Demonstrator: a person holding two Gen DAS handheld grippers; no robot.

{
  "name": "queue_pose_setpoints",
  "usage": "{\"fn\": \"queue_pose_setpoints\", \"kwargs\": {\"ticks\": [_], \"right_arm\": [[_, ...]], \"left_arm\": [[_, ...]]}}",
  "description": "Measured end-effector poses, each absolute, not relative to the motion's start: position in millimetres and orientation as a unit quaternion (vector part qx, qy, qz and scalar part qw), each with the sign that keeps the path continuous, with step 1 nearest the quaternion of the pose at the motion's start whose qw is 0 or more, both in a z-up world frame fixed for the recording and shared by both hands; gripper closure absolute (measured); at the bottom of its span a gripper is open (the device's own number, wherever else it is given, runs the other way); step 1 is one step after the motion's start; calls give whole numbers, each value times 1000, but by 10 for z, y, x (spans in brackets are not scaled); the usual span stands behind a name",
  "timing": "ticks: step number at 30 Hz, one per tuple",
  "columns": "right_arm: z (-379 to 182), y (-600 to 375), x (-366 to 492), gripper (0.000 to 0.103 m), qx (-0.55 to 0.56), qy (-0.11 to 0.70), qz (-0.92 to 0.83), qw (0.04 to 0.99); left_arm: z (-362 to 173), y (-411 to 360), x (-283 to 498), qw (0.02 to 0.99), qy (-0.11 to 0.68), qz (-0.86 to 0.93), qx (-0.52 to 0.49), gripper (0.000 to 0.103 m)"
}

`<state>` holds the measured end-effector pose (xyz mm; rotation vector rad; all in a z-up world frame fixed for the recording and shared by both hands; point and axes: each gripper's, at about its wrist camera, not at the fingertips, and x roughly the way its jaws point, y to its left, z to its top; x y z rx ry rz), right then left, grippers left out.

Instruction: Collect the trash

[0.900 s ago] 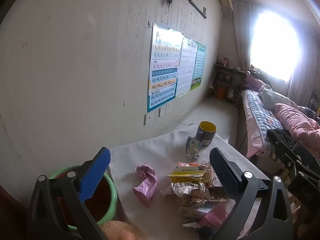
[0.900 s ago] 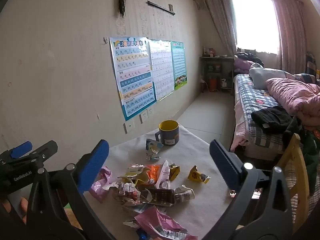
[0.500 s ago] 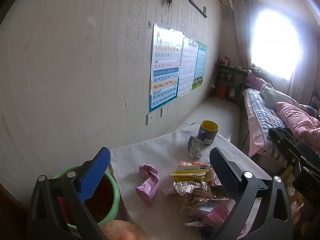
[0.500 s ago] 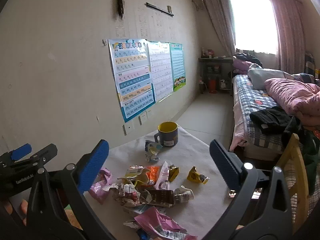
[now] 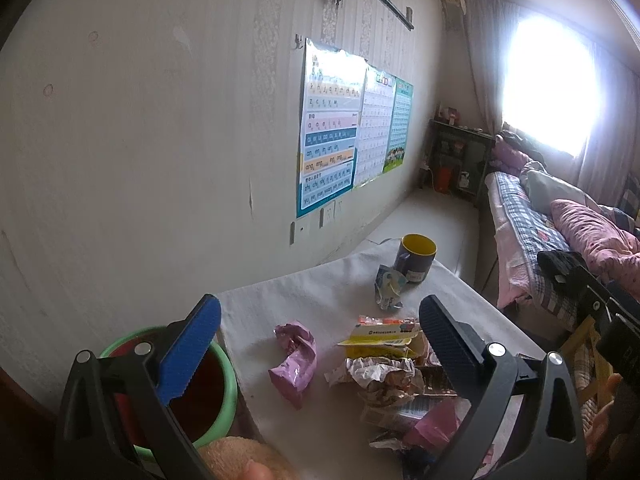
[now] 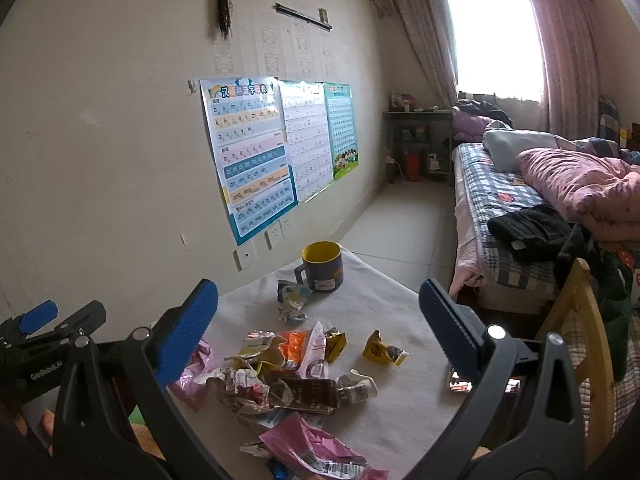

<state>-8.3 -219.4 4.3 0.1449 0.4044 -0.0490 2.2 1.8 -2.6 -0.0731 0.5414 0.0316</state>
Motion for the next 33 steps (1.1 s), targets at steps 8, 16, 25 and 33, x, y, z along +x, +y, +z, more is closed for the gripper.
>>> {"fn": "queue_pose_setpoints", "kwargs": {"ticks": [8,16,25,33], "right_arm": [[28,-2187,-57,4,71,206,-24,976],[16,-2201,-56,4,75,207,-25,975],[6,-2198,-55,4,76,209,-24,975],[0,-2194,-54,4,77,210,-24,974]], "left_arm": [[-64,29,44,961,273,19,-40,8],[-101,36,72,960,277,23,-40,8],[-115,43,76,960,275,26,-42,8],[-119,54,93,960,276,25,-42,8]]}}
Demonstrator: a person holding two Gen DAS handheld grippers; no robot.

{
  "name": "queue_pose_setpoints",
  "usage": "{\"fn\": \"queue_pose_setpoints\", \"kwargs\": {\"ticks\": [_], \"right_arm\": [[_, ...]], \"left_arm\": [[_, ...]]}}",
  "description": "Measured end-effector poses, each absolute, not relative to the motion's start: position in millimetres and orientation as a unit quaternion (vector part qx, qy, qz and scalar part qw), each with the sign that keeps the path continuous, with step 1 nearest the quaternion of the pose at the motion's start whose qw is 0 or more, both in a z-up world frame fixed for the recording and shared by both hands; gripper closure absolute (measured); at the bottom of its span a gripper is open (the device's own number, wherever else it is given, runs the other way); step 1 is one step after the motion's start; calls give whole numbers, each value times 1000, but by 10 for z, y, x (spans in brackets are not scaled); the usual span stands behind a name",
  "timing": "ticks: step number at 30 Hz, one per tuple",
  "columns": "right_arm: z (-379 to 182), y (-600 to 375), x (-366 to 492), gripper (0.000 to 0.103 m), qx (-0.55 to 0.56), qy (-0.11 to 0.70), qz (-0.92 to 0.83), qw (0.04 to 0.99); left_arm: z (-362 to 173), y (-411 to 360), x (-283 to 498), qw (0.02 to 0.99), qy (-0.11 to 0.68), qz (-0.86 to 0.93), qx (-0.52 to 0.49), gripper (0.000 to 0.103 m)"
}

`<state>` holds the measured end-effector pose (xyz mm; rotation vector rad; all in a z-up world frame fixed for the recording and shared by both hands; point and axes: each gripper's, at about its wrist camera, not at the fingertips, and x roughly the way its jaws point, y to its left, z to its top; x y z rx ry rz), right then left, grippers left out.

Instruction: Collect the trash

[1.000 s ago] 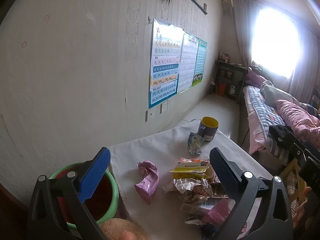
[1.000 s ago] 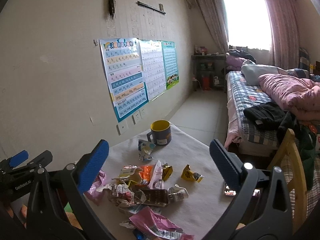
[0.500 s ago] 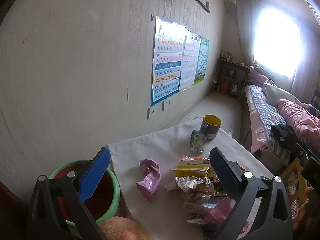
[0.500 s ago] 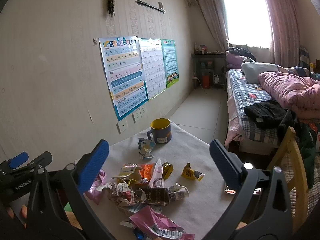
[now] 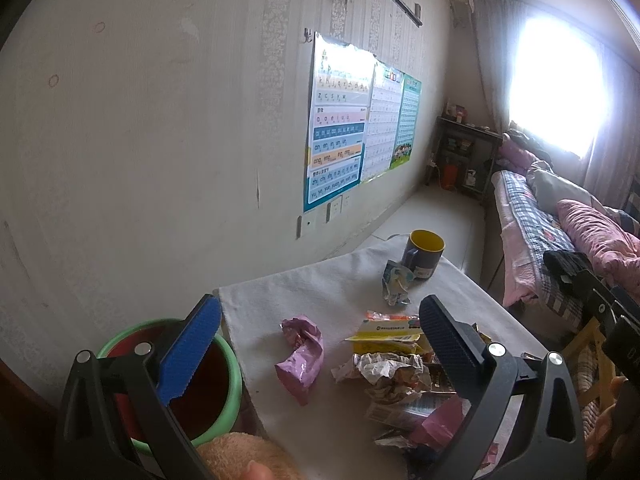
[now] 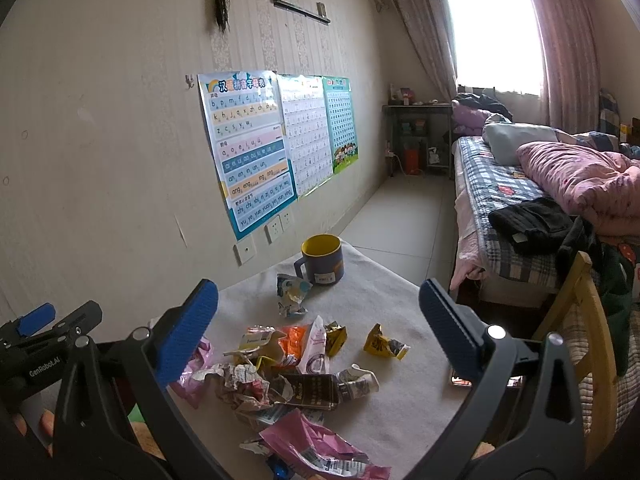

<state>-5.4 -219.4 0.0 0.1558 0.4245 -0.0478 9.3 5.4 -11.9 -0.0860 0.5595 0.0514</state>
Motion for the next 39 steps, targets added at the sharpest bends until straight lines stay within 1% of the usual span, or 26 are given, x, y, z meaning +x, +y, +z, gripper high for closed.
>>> {"fn": "queue_pose_setpoints", "kwargs": {"ticks": [17,22,27,29,32,34,35,36,37,38,39], "right_arm": [[-61,-2224,-36,4,79,221,-22,972],[-124,-2274,33,4,61,237,-15,970],[-452,-2359,226,4,43,316,22,947],[-711,-2375,246,4,45,361,54,930],[-1081,-2324,185,5,39,407,91,908],[-1316,-2262,152,15,33,434,111,893],[-1439,-2237,152,28,34,451,121,884],[-1516,-2217,161,37,37,461,126,877],[-1629,-2205,171,41,47,476,135,868],[-1724,-2203,190,50,59,489,143,858],[-1770,-2211,205,55,67,498,148,852]], "left_arm": [[-178,88,52,960,274,38,-43,8],[-205,112,81,957,283,41,-41,8],[-334,86,130,953,302,36,-19,8],[-405,70,136,951,307,41,-13,8],[-521,91,199,944,327,18,-31,8],[-598,83,246,939,342,8,-40,9],[-657,63,271,935,352,-6,-44,9],[-705,39,286,931,360,-19,-48,12],[-755,6,300,927,370,-32,-53,15],[-814,-37,327,921,383,-45,-59,20],[-867,-85,355,915,394,-56,-63,21]]}}
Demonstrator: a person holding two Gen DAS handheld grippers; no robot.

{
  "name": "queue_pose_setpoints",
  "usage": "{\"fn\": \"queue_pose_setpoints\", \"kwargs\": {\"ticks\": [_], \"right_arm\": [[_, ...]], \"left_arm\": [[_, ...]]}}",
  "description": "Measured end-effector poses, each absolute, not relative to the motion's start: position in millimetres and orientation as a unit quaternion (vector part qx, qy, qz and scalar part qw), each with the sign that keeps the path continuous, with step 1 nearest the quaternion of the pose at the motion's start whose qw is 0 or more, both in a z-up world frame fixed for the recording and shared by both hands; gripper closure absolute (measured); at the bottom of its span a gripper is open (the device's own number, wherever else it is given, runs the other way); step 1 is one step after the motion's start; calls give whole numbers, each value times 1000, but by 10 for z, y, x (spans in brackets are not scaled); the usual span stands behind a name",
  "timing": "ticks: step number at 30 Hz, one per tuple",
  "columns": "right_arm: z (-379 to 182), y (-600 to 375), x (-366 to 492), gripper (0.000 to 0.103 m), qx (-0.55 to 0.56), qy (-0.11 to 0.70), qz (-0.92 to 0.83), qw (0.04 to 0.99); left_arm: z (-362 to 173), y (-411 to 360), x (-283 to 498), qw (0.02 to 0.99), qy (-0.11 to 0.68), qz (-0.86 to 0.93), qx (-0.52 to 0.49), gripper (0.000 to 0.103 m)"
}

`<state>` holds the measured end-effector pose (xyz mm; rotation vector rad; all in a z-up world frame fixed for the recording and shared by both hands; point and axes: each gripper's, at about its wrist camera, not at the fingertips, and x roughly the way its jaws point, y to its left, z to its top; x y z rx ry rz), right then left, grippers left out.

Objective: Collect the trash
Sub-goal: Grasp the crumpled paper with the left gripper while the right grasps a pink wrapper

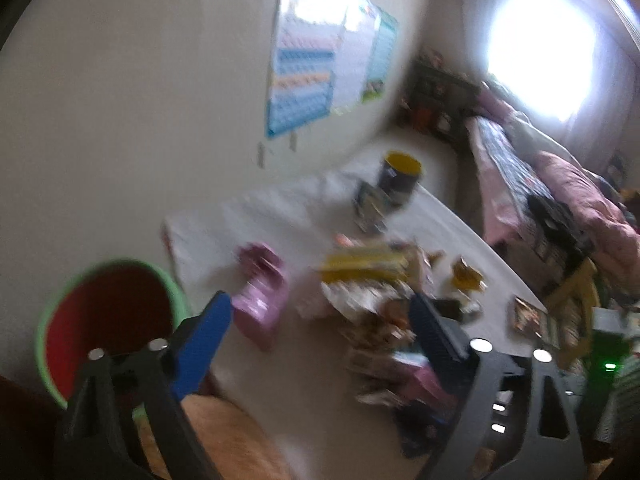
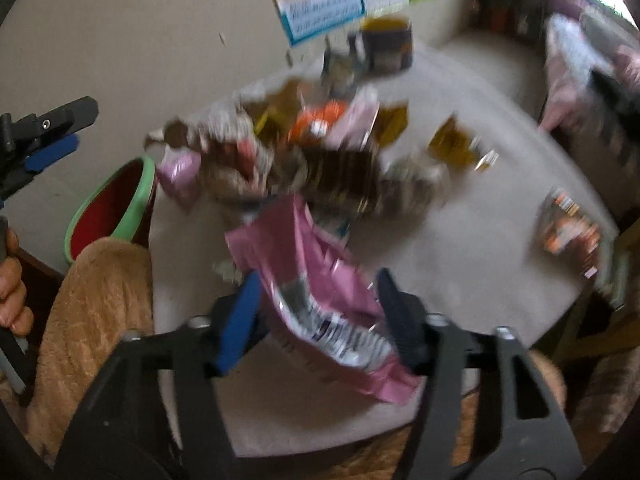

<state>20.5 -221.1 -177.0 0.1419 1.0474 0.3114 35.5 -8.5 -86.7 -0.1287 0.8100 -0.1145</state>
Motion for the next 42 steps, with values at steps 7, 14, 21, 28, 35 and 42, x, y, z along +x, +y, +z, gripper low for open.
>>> {"fn": "queue_pose_setpoints", "kwargs": {"ticks": [7,14,21,28,35,42], "right_arm": [[-1864,-2215,182,80,101,503,184,839],[-1770,-2319,149,85,113,491,188,843],[-1719,-2344,149,86,117,482,190,847],[-1502,-2332,144,86,114,460,192,859],[-1246,-2224,153,102,85,437,196,874],[-1427,-2306,210,43,72,473,167,862]], "left_arm": [[-1148,-482,612,898,426,-102,-36,22],[-1478,-603,884,867,483,-110,-44,61],[-1531,-504,827,863,488,-117,-55,95],[-1338,-323,648,871,470,-126,-73,96],[-1070,25,411,896,430,-92,-68,96],[-1003,221,314,903,417,-81,-71,96]]}}
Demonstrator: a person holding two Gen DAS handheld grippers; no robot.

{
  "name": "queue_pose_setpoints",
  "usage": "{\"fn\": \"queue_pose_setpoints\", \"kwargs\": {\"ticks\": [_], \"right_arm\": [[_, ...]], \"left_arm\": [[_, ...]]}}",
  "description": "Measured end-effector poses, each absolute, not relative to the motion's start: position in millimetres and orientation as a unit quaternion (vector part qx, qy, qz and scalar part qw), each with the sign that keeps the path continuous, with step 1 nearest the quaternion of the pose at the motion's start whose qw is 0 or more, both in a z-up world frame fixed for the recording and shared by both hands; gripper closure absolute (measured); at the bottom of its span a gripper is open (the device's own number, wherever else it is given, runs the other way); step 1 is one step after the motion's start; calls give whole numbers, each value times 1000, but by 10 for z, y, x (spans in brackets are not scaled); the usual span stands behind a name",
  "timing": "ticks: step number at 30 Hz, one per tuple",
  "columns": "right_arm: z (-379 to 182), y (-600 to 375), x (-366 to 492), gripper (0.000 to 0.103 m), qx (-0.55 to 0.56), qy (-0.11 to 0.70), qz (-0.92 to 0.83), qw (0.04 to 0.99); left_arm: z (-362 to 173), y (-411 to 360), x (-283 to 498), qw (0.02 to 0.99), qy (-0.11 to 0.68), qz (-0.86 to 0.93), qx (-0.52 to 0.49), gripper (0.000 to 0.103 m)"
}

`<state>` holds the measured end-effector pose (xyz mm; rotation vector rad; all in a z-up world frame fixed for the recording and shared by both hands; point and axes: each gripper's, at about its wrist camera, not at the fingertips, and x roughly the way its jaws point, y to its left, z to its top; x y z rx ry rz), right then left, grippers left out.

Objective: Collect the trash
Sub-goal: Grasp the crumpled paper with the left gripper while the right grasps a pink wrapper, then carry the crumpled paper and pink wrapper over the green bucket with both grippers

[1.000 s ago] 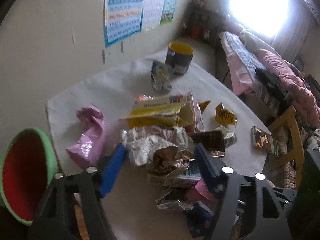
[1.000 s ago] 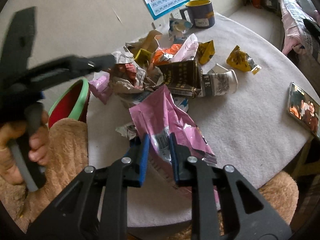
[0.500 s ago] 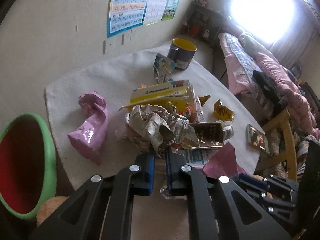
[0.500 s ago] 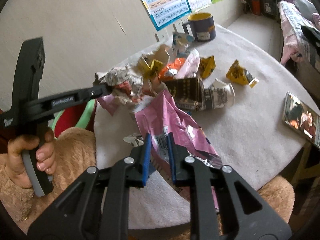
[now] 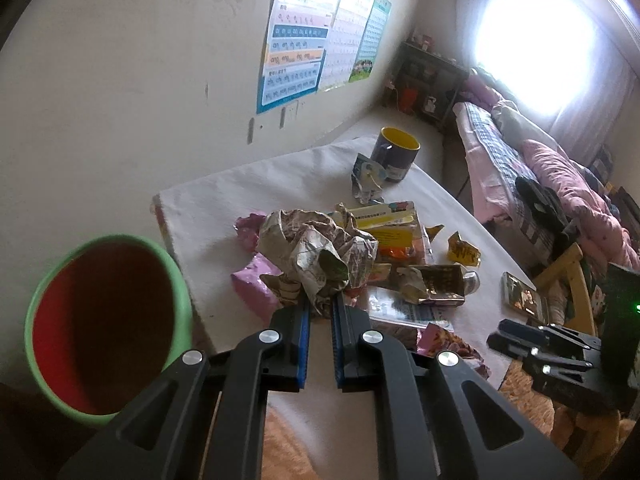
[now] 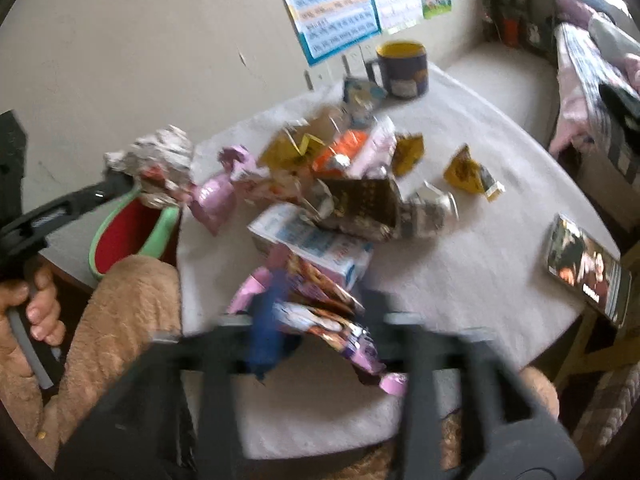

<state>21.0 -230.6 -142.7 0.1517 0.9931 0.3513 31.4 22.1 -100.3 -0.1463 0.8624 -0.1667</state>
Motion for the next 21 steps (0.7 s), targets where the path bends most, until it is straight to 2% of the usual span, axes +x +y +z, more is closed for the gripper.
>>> {"fn": "queue_pose_setpoints", "kwargs": {"ticks": [2,3,7,9,11,15,16,18,19,21], "right_arm": [[-1480,-2355,202,42,66,482,162,858],[-1512,-2366,201,37,62,488,160,856],[-1688,-2399,223,29,60,518,169,836],[-1762,-2398,218,18,62,526,181,828],[-1840,-2358,233,13,54,536,186,822],[-2052,-2334,288,14,49,563,175,807],[-2081,-2334,289,19,52,565,175,804],[-2060,-2345,267,52,59,560,186,805],[-2039,-2359,264,57,62,556,190,807],[-1961,-2389,242,84,65,544,194,814]], "left_arm": [[-997,248,283,904,414,-80,-72,96],[-999,258,273,904,413,-80,-74,96],[-992,272,247,905,410,-83,-79,96],[-981,271,240,906,408,-83,-78,96],[-983,269,232,906,408,-83,-78,96],[-982,272,233,906,409,-83,-77,96],[-978,272,229,906,409,-82,-76,96],[-968,274,228,907,407,-81,-75,96],[-965,277,229,907,406,-81,-76,96],[-952,266,229,908,404,-81,-75,96]]}}
